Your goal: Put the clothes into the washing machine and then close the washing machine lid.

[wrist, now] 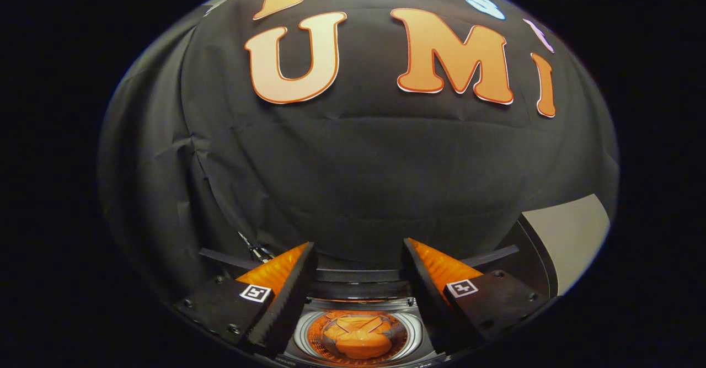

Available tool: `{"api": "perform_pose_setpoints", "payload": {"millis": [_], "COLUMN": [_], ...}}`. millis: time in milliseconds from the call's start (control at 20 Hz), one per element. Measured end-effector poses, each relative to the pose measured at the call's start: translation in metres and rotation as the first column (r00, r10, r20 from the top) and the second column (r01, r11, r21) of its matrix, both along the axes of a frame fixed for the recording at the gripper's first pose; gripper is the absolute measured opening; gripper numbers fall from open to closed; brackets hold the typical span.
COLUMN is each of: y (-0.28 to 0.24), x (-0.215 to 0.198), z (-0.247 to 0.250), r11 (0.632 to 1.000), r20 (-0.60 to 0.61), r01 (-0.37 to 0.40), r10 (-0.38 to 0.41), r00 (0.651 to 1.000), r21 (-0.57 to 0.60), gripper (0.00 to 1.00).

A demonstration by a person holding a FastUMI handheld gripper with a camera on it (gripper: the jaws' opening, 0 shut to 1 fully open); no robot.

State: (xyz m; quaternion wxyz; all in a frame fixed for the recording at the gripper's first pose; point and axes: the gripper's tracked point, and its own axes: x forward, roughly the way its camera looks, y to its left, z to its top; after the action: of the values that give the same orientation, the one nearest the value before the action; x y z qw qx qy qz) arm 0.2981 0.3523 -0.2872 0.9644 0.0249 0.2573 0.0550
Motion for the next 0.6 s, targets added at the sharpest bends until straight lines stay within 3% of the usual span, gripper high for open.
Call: {"api": "perform_pose_setpoints", "payload": {"millis": [600], "y": [-0.002], "x": [-0.051], "z": [-0.01], "r11": [1.0], "r20": [0.051], "r01": [-0.008], "r10": [0.008], "r00": [0.999], "r21": [0.001], "gripper": [0.99]}}
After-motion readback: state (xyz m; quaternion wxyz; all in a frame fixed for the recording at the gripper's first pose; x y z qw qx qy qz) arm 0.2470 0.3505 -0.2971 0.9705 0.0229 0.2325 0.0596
